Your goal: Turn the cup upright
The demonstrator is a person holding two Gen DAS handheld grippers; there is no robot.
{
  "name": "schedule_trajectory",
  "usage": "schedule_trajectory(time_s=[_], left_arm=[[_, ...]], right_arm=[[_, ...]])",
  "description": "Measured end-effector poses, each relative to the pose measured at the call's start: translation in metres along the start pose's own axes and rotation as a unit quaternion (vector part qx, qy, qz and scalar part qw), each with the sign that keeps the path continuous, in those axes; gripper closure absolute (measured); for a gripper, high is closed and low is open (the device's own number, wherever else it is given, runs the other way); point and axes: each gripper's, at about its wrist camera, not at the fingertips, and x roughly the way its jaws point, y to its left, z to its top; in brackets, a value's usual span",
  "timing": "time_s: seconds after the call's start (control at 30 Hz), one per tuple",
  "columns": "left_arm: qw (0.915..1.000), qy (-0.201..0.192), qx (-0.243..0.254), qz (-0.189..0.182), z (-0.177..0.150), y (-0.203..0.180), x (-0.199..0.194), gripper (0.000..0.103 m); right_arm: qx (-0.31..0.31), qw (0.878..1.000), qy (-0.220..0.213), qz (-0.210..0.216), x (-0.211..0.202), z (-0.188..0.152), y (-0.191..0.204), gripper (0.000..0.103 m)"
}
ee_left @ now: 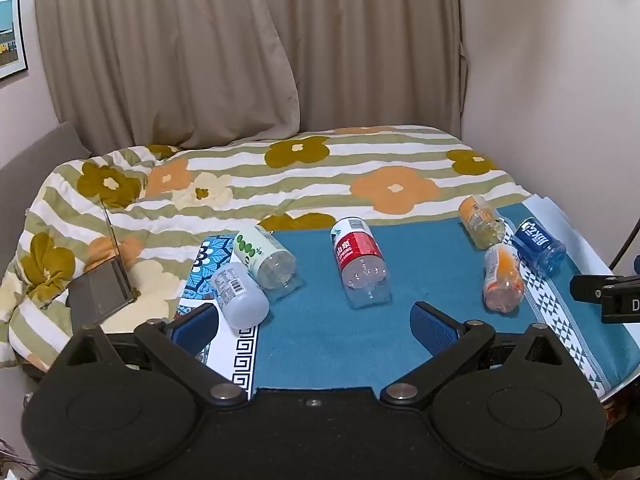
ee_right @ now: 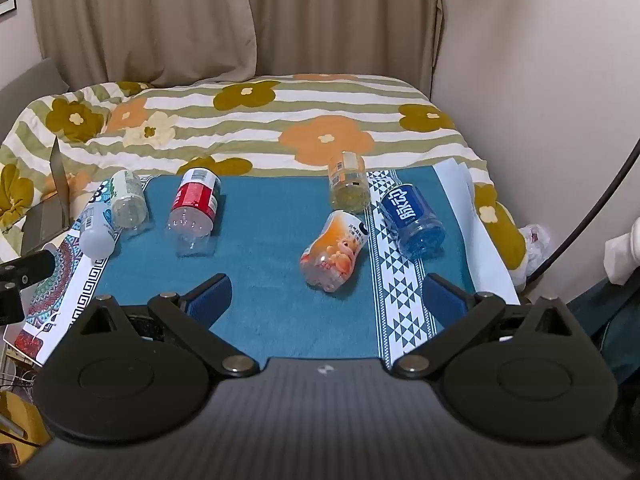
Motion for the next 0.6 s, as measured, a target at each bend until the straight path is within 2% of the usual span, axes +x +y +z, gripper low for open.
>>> schedule_trajectory(time_s=[0.23,0.3,0.6], left_arm=[[0.9999,-0.006,-0.005,-0.006,-0.006,0.006,-0.008,0.000],[1.0000,0.005,0.001,-0.005,0.000,0.001,-0.002,0.000],[0.9999,0.008,0.006,-0.007,0.004,0.000,-0.001,0.000]], right_arm=[[0.002,1.000,0.007,0.000,0.001,-0.003,0.002,0.000],[0.003,1.000,0.007,0.001,0.000,-0.003,0.001,0.000],[0.007,1.000,0.007,-0.001,0.001,-0.006,0.002,0.000]])
